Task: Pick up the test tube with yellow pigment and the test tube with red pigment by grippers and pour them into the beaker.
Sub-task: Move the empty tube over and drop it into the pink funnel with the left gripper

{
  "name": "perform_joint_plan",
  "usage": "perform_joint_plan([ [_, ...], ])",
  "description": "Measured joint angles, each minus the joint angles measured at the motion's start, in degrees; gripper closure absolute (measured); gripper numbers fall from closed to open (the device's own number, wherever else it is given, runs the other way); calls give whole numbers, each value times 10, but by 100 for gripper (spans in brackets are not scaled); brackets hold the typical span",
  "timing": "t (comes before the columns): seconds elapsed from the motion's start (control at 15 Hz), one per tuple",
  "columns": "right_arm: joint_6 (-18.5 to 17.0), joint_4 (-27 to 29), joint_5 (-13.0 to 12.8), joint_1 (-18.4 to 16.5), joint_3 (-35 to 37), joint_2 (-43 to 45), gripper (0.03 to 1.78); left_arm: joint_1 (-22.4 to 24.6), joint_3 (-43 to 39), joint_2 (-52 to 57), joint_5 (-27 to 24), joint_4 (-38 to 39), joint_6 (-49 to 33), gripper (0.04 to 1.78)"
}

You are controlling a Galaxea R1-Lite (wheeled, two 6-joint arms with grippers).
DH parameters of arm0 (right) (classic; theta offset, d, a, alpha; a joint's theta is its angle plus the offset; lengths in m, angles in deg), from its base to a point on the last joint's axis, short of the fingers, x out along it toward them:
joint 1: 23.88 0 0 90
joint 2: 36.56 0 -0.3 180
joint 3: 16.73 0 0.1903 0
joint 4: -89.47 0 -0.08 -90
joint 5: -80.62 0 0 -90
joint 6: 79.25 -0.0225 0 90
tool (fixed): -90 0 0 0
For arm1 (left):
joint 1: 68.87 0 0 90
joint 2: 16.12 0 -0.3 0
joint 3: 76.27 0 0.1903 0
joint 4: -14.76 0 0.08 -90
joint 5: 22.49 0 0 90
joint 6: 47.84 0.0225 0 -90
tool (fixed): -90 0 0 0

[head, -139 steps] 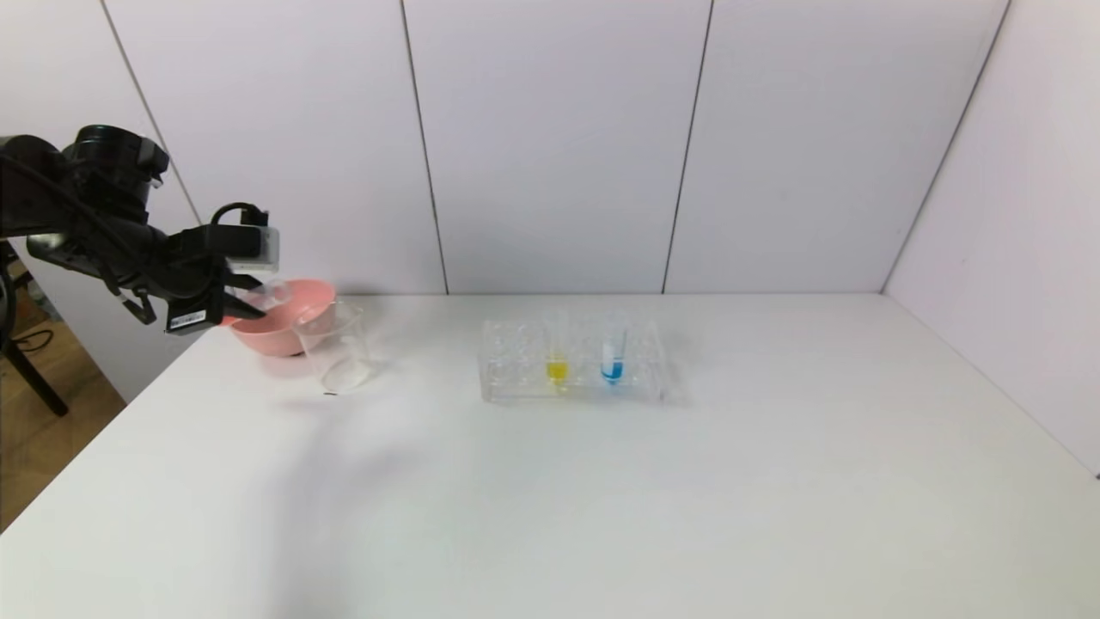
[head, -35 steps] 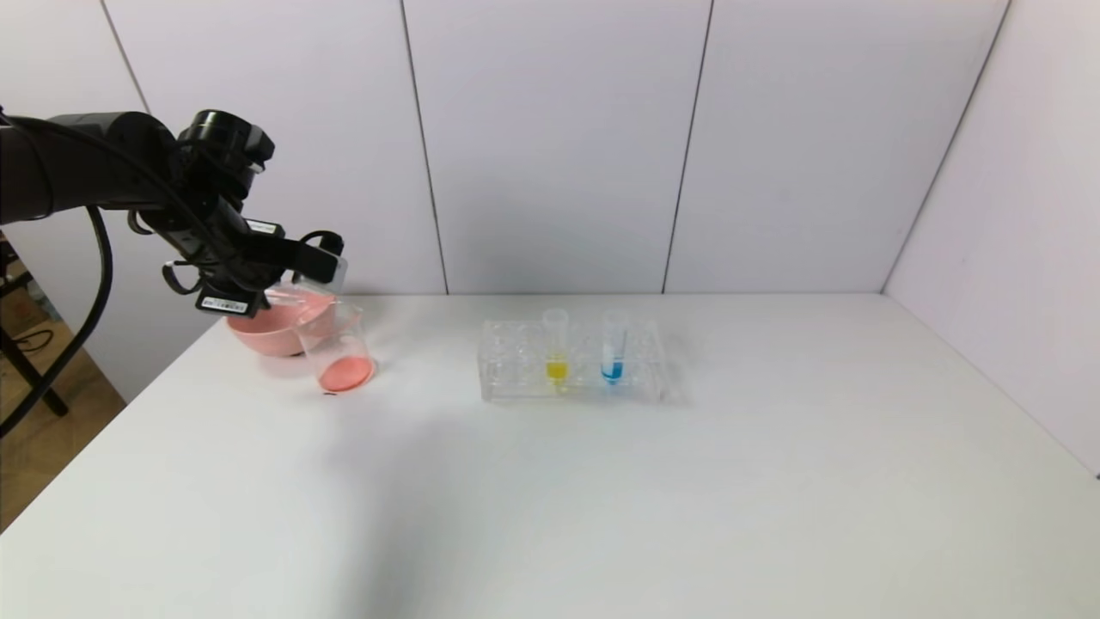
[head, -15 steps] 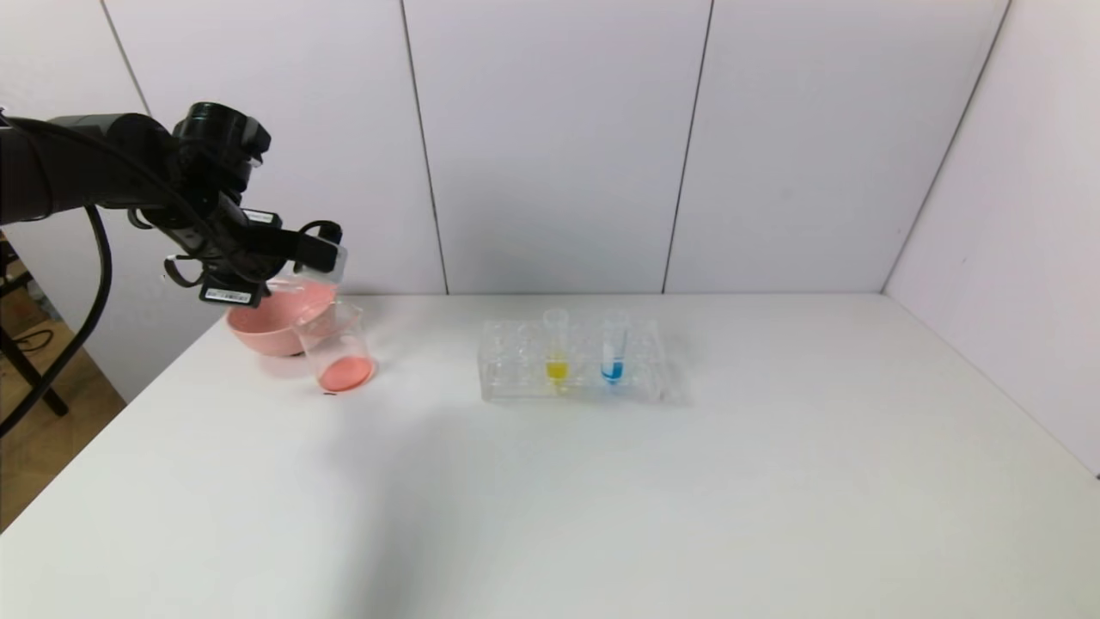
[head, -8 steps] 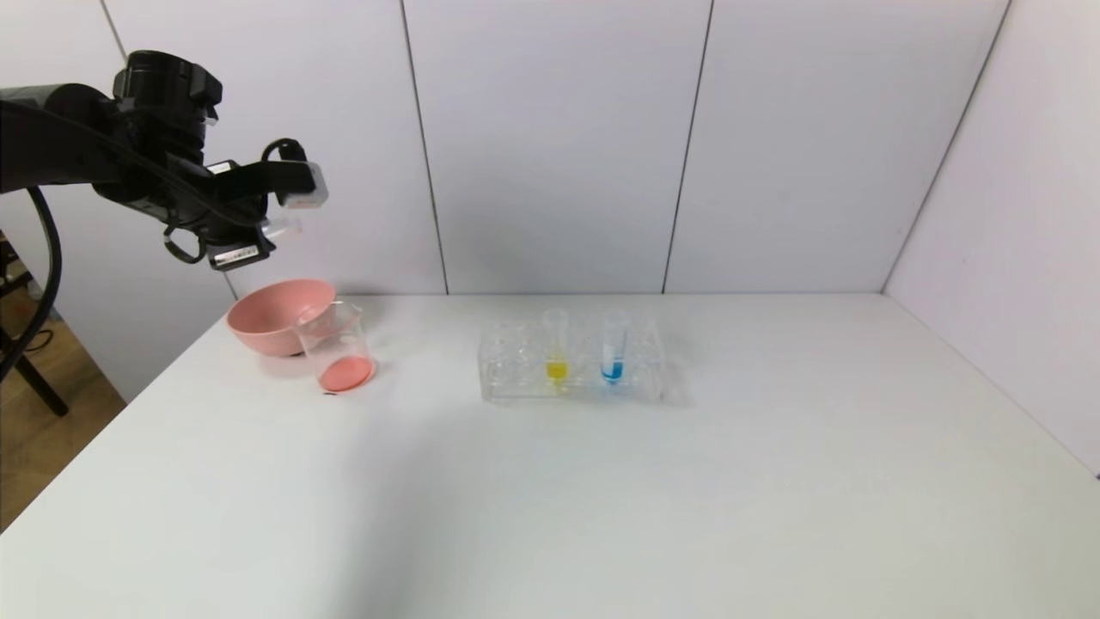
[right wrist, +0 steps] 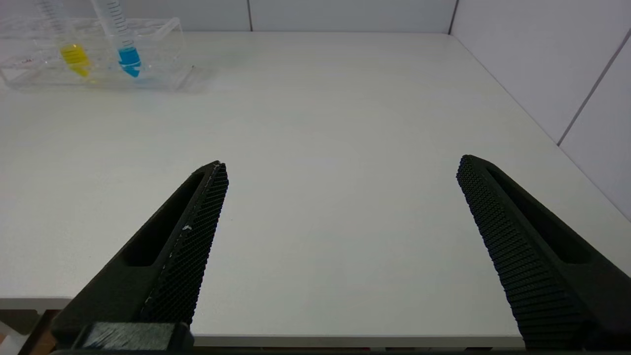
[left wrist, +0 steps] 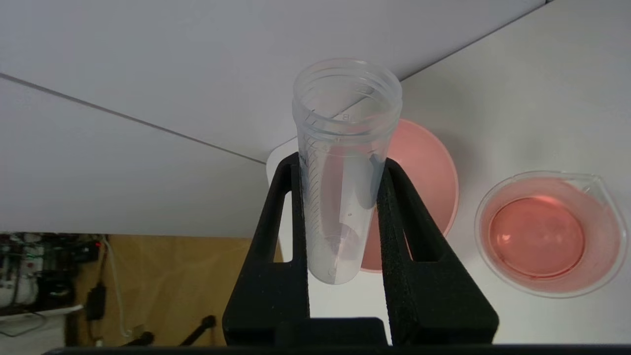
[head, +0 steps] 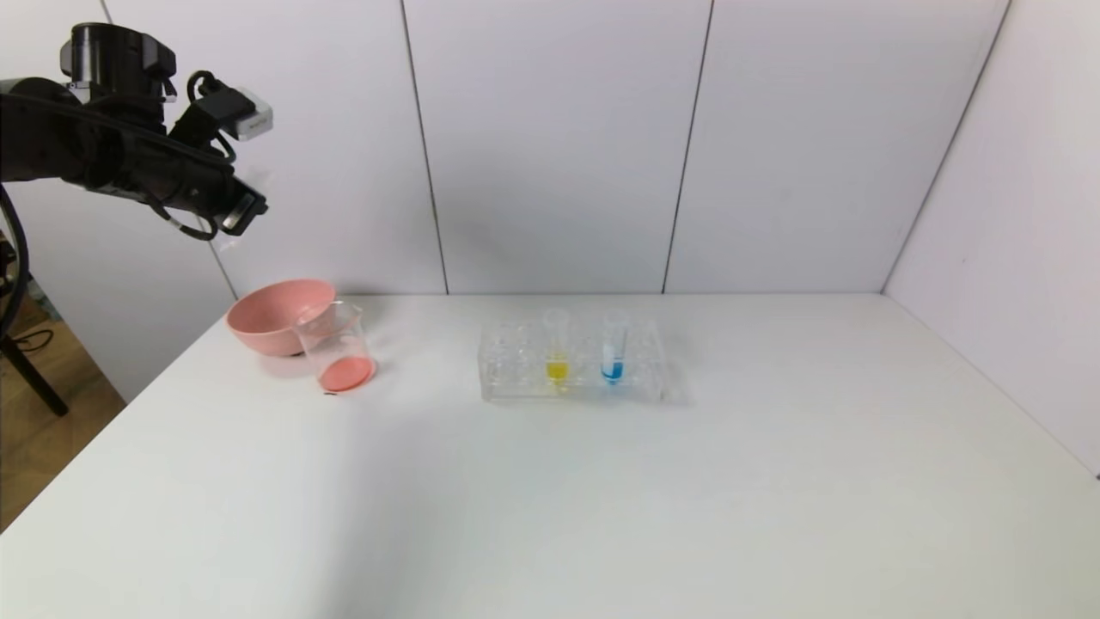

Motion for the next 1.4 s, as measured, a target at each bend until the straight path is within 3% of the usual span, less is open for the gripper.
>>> perform_joint_plan([
  [0.33, 0, 0, 0, 0, 0, 0, 11, 3, -14, -3, -3, 21, -162, 139],
  [0.73, 0, 0, 0, 0, 0, 0, 11, 14, -129, -25, -6, 207, -301, 139],
  [0.93, 0, 0, 0, 0, 0, 0, 11, 26, -152, -48, -16, 258, -306, 139],
  [1.4, 0, 0, 0, 0, 0, 0, 11, 47, -148, -103, -18, 290, -305, 139],
])
